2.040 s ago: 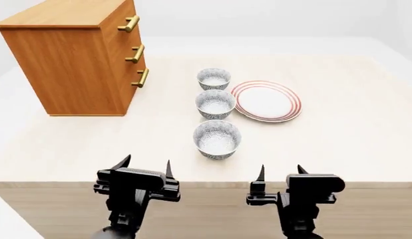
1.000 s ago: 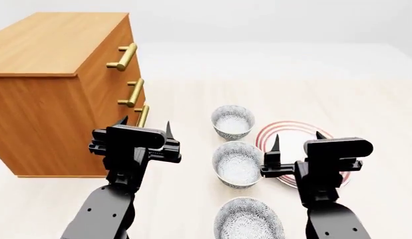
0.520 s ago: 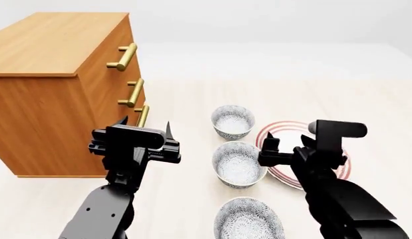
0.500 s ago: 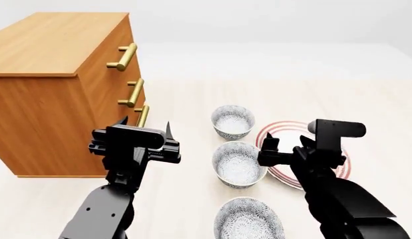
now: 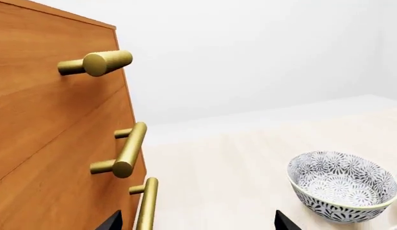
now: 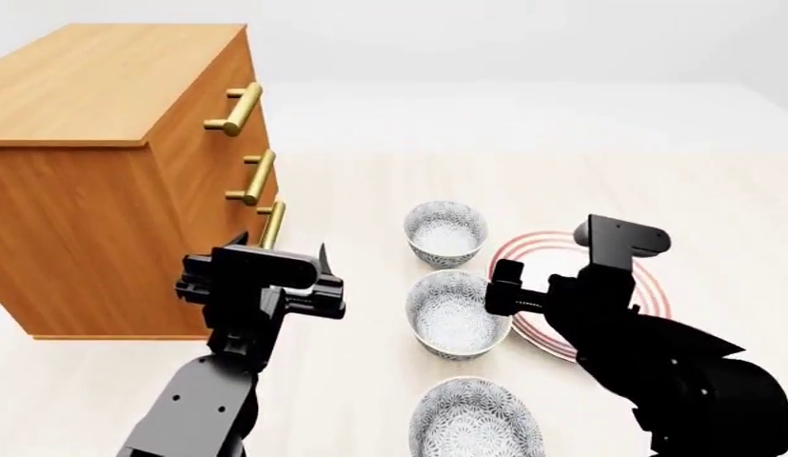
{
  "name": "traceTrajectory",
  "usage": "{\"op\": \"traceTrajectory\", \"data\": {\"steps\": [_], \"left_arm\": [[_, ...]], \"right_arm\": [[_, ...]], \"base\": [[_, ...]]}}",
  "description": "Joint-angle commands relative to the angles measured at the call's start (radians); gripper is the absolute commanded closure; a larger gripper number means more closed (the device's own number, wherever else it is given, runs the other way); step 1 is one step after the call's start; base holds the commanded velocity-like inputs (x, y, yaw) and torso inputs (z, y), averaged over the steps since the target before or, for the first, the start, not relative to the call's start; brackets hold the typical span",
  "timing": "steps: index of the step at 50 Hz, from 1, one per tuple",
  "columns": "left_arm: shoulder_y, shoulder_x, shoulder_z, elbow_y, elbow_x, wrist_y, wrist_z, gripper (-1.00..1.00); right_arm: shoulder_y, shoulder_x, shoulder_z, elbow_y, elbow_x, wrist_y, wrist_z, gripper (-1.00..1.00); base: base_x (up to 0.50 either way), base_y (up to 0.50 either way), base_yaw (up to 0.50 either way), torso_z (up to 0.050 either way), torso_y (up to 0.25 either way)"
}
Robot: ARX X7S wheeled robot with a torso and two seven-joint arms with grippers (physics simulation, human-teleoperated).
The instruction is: Stack the bowl in the middle on the bowl at the back.
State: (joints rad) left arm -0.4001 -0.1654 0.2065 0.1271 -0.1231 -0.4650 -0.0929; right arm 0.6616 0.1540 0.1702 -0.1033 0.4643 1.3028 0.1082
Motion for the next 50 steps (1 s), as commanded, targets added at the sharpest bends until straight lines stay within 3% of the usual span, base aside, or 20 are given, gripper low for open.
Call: {"op": "traceTrajectory", "data": {"steps": [1, 50], "left_arm": [[0.001, -0.006, 0.007, -0.018, -0.007, 0.005, -0.002, -1.0], [-0.006, -0.022, 0.04, -0.036, -0.029, 0.009, -0.018, -1.0]], "right_arm": [[0.034, -0.003, 0.015, 0.05, 0.016, 0.048, 0.015, -1.0], [0.012, 0.008, -0.049, 0.206, 0.054, -0.033, -0.055, -1.0]], "base": [[0.0, 0.0, 0.0, 0.0, 0.0], [0.0, 0.0, 0.0, 0.0, 0.0]]}}
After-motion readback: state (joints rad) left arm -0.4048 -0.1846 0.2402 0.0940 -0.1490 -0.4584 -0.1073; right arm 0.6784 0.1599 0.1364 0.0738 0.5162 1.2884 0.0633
